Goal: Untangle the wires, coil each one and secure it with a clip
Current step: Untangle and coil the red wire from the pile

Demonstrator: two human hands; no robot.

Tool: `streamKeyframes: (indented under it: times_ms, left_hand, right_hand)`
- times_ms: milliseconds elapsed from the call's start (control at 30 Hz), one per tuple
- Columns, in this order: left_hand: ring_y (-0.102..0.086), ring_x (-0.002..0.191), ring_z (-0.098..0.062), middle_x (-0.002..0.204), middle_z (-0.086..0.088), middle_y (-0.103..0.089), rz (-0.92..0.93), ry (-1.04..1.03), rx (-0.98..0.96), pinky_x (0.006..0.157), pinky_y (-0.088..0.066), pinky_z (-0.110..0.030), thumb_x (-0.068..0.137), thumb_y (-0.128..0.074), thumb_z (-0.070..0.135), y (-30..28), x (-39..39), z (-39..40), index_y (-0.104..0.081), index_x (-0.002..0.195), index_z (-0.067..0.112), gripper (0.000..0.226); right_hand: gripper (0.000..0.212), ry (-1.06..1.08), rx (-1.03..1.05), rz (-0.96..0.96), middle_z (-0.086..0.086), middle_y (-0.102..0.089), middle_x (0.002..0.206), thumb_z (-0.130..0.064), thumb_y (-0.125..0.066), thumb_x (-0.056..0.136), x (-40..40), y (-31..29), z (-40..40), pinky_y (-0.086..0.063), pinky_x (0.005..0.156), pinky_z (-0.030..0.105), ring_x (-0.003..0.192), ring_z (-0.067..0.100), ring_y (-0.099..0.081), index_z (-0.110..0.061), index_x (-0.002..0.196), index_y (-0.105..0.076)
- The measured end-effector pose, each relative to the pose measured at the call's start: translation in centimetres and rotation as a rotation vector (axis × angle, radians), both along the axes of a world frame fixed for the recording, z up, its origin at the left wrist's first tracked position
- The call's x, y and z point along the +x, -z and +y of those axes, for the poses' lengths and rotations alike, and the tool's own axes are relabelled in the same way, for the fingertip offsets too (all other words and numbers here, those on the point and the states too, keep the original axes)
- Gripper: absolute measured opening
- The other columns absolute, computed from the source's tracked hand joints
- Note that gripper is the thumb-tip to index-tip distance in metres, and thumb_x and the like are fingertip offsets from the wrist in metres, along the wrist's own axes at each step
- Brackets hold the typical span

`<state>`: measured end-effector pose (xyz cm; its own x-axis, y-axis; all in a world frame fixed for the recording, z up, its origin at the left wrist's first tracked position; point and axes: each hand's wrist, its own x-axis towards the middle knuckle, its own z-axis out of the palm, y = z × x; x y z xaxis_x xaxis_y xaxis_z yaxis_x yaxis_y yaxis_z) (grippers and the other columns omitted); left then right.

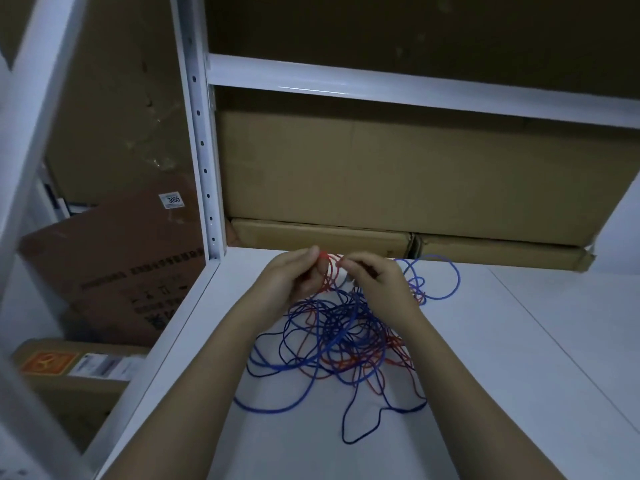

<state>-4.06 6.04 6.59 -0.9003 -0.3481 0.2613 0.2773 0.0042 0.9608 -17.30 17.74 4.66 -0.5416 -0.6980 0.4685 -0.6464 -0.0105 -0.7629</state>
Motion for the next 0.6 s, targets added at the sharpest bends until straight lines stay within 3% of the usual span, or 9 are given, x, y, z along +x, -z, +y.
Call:
streamKeyframes:
  times_ms: [100,167,267,367,467,533,600]
  left_hand:
    - [-0.043,0.05,-0.006,0.053,0.006,-0.047,0.169,-0.072,0.229,0.055,-0.039,-0.015,0.103,-0.032,0.018,-0.5,0.0,-0.1,-0.055,0.083,0.006,0.033]
    - [-0.057,0.06,-0.005,0.063,0.006,-0.062,0.234,-0.123,0.22,0.065,-0.047,-0.014,0.103,-0.029,0.01,-0.9,-0.5,-0.3,-0.057,0.095,0.005,0.029]
    - [-0.065,0.076,-0.005,0.088,-0.003,-0.068,0.214,-0.254,-0.044,0.078,-0.049,-0.015,0.102,-0.033,0.009,-0.8,-2.6,-0.6,-0.046,0.11,0.001,0.017]
    - [-0.061,0.091,-0.011,0.101,-0.001,-0.061,-0.028,-0.392,-0.45,0.077,-0.047,-0.016,0.102,-0.033,0.022,0.6,-4.3,-1.1,-0.045,0.111,0.008,0.021]
    - [-0.059,0.084,-0.027,0.091,-0.011,-0.061,-0.265,-0.39,-0.853,0.073,-0.049,-0.038,0.103,-0.033,0.032,2.3,-4.9,-2.0,-0.043,0.096,0.01,0.025]
    - [-0.052,0.072,-0.023,0.078,-0.006,-0.053,-0.39,-0.332,-1.013,0.065,-0.042,-0.037,0.101,-0.036,0.043,2.5,-4.8,-1.8,-0.042,0.089,0.012,0.034]
    - [-0.044,0.064,-0.016,0.069,0.0,-0.046,-0.45,-0.267,-1.082,0.061,-0.035,-0.033,0.098,-0.04,0.05,2.3,-5.0,-1.5,-0.043,0.082,0.012,0.041]
  right_hand:
    - [0.019,-0.019,0.113,-0.005,-0.015,-0.063,0.076,-0.023,-0.053,0.098,0.1,1.1,-0.1,-0.045,0.069,0.019,0.07,0.0,-0.055,-0.022,0.093,-0.071]
    - [0.023,-0.04,0.227,0.07,-0.011,-0.067,0.089,-0.027,-0.051,0.099,0.1,1.9,-0.1,-0.046,0.071,0.016,0.076,-0.002,-0.057,-0.019,0.109,-0.071]
    - [0.028,-0.082,0.312,0.152,-0.017,-0.063,0.096,-0.029,-0.05,0.099,0.3,2.3,-0.2,-0.041,0.07,0.007,0.081,-0.006,-0.056,-0.022,0.12,-0.066]
    - [0.021,-0.097,0.31,0.172,-0.004,-0.072,0.092,-0.027,-0.054,0.097,0.1,2.2,-0.3,-0.052,0.071,0.028,0.076,0.013,-0.064,-0.024,0.11,-0.071]
    - [0.014,-0.03,0.341,0.208,0.0,-0.07,0.083,-0.021,-0.059,0.092,-1.1,2.0,0.3,-0.052,0.07,0.034,0.072,0.014,-0.062,-0.021,0.097,-0.071]
    - [0.014,0.154,0.307,0.331,-0.003,-0.068,0.081,-0.014,-0.059,0.088,-2.5,1.9,1.1,-0.049,0.069,0.032,0.073,0.013,-0.06,-0.02,0.092,-0.071]
    - [0.016,0.363,0.208,0.374,-0.011,-0.059,0.069,-0.006,-0.059,0.084,-4.3,1.8,1.8,-0.041,0.06,0.027,0.061,0.008,-0.053,-0.018,0.086,-0.069]
